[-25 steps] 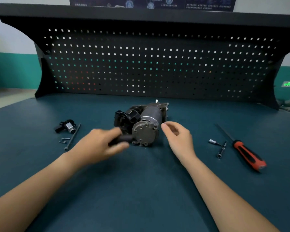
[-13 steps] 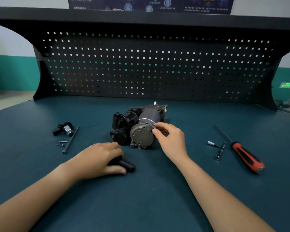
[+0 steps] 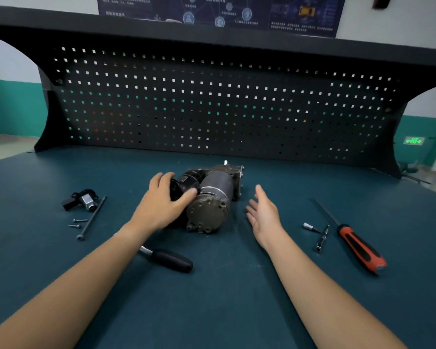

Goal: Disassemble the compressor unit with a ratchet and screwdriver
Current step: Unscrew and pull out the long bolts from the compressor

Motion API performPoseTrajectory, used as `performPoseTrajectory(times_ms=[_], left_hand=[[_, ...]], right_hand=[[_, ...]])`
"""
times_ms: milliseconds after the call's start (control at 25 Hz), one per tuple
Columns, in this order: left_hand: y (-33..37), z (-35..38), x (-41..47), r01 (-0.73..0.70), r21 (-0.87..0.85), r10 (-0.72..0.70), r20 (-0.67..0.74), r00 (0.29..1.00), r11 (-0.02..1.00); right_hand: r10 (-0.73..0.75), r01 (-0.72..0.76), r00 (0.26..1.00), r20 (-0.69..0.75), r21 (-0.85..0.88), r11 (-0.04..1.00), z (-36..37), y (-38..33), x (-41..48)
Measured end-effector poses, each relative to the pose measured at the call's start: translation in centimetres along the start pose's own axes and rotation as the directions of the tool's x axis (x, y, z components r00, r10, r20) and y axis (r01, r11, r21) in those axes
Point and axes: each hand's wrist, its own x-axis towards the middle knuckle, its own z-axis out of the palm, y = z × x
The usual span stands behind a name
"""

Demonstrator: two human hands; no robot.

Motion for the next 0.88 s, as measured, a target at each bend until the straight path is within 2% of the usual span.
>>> performPoseTrajectory(times_ms=[80,160,320,440,520,560,640,680,720,800,880], left_hand=[[0.1,0.1,-0.5,-0.046,0.102,0.047,-0.009,0.999,0.994],[0.2,-0.1,-0.8,-0.065,0.142,0.066,-0.005,0.998,0.988],[0.2,-0.1,-0.6,-0.091,0.28,0.108,-0.044,0.993,0.956],[0.1,-0.1,-0.5,-0.071,0.257,0.092,-0.069,0.993,0.964],[0.3,-0.3,-0.8,-0.11,0.271,0.137,-0.082,0.987,0.956],[0.7,-0.4,-1.0,-0.197,0.305,0.239,-0.105,0.965,0.932],[1.4,-0.2,-1.5,-0.432,0.437,0.527,-0.122,0.841,0.789],[1.9,0.0,-1.8,-0.505,0.491,0.623,-0.103,0.775,0.71],[2.5,0.2,-2.0,-0.542,0.513,0.665,-0.079,0.743,0.666],[3.3,0.4,-2.2,-0.544,0.51,0.647,-0.033,0.762,0.666],[3.5,-0.1,-2.3,-0.534,0.455,0.587,0.031,0.809,0.712]], right_hand=[[-0.036,0.033,0.999,-0.033,-0.088,0.996,0.5,-0.3,1.9],[-0.092,0.087,0.996,-0.008,-0.267,0.96,1.2,-0.4,3.9],[-0.164,0.213,0.976,0.139,-0.504,0.837,1.2,-0.7,8.0],[-0.159,0.304,0.949,0.273,-0.652,0.694,0.5,-0.5,10.4],[-0.129,0.327,0.933,0.336,-0.642,0.693,0.5,-0.5,11.2],[-0.132,0.333,0.929,0.346,-0.624,0.707,0.6,-0.6,11.4],[-0.155,0.337,0.927,0.342,-0.577,0.744,0.6,-0.6,11.6],[-0.17,0.339,0.928,0.333,-0.559,0.757,0.5,-0.6,11.6],[-0.184,0.34,0.929,0.321,-0.549,0.763,0.3,-0.5,11.4],[-0.207,0.341,0.934,0.291,-0.555,0.759,-0.1,-0.3,10.9],[-0.222,0.349,0.934,0.281,-0.577,0.738,-0.7,-0.2,10.0]])
